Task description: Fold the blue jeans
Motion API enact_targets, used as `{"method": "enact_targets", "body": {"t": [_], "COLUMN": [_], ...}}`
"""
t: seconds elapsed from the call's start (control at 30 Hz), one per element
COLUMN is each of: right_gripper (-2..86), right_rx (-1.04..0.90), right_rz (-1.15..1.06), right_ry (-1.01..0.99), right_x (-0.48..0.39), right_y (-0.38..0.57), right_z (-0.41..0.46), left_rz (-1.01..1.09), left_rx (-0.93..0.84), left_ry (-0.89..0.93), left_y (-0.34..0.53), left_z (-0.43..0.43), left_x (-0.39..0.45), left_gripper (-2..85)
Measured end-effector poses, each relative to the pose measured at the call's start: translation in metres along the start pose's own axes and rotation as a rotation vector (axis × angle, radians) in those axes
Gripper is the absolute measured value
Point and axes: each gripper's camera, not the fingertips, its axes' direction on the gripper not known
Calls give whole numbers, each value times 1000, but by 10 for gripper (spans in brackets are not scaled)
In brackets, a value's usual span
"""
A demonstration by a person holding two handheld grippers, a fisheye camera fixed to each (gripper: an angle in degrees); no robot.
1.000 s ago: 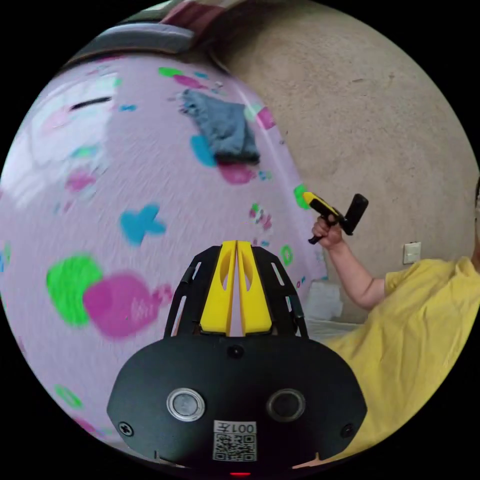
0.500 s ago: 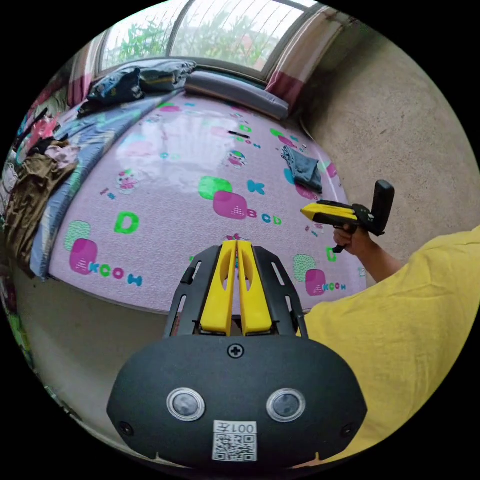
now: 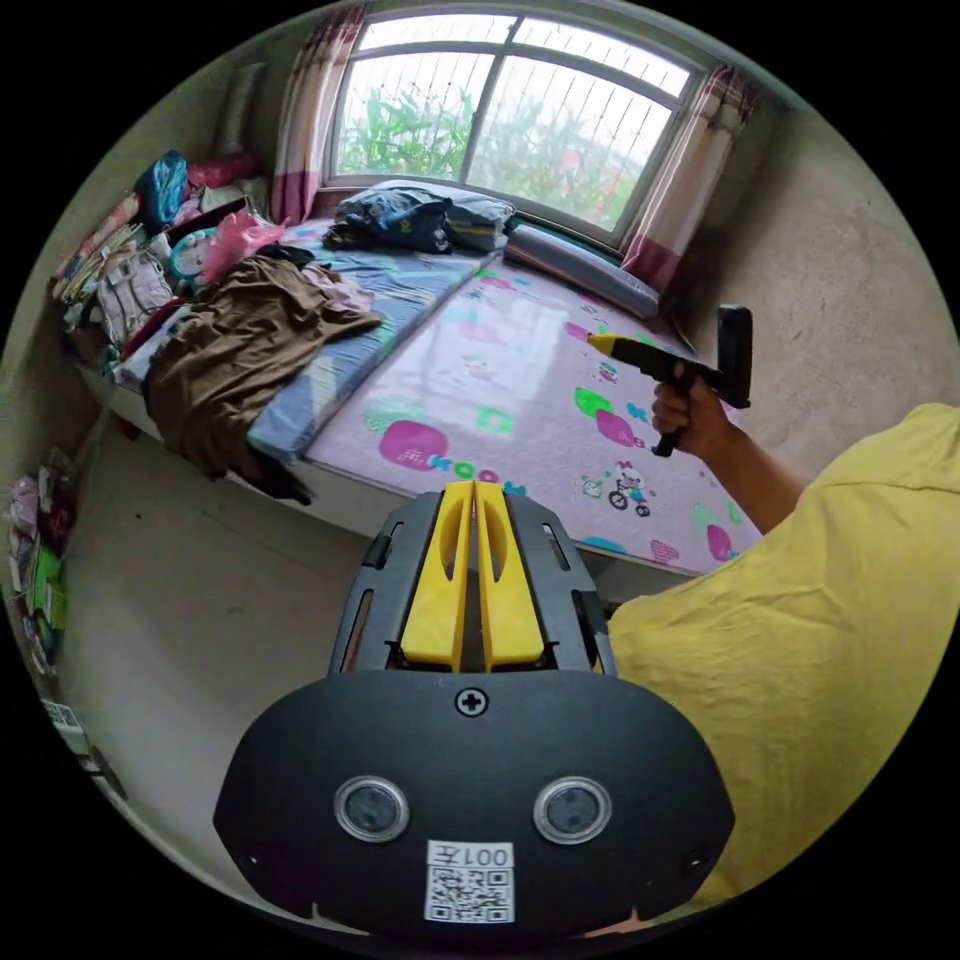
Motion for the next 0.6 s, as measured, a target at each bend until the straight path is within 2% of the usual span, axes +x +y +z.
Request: {"method": "enact_targets", "body": {"t": [0.13,0.3,0.6], "right_gripper": [6,6,8], "right_rx": [-40,-89,-89], "right_rz": [-4,4,28], "right_ry": [63,139,190], "right_x": [-12,-1,66], "right_y": [-43,-94,-196], "right_z": [50,113,223], "left_rz": [11,-25,-23], "left_rx": [9,33,131], "left_ry": [16,90,205], "left_y": [11,4,-110], "left_z": [-60,-85,-103], "left_x": [-89,-195,-394], "left_gripper": [-14,-14,5]}}
